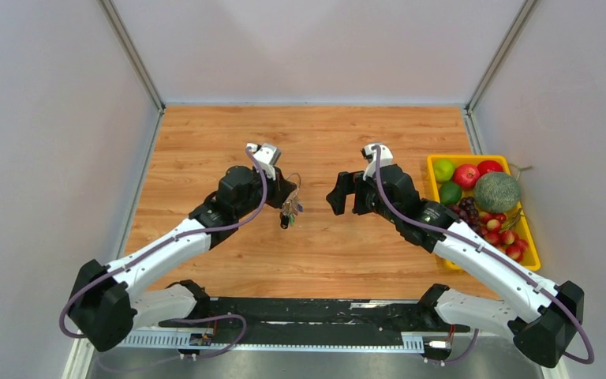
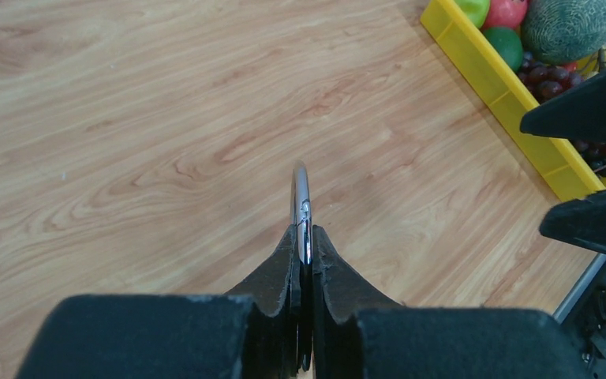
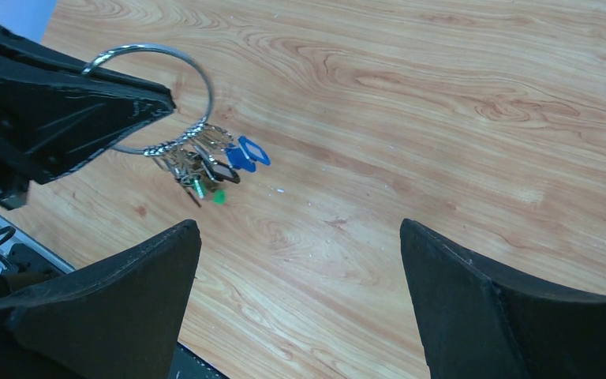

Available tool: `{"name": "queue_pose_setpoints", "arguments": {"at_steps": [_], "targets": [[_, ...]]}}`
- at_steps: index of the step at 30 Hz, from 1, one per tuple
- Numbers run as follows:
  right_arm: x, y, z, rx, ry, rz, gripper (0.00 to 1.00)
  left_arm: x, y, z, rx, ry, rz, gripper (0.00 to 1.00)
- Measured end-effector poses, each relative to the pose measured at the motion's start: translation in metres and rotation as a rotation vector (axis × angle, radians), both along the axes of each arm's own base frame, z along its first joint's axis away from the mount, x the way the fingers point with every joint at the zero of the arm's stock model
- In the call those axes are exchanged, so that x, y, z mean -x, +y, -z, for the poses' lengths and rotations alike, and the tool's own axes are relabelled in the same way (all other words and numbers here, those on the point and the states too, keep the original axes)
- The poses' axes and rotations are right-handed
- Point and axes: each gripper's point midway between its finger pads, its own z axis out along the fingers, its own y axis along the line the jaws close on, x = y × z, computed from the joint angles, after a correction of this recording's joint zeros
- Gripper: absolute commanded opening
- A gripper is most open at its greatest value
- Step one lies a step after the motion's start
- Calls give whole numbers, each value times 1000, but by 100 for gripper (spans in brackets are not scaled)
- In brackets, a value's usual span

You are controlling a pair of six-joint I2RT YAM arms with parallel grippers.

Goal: Put the keys on the keyring

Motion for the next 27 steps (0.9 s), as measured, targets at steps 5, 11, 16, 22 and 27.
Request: {"name": "queue_pose_setpoints", "arguments": {"at_steps": [5, 11, 16, 22, 27], "targets": [[1, -1, 5, 12, 6, -4, 100, -9, -13, 23, -1, 54, 12, 13], [3, -2, 13, 25, 17, -14, 100, -18, -31, 61, -7, 137, 37, 15], [3, -2, 15, 37, 14, -21, 100, -23, -39, 88, -18, 186, 49, 21], [3, -2, 17, 50, 13, -26, 100, -32, -51, 104, -27, 216, 65, 34], [1, -1, 25, 71, 30, -27, 100, -41, -58, 94, -27, 190, 73, 46]]}}
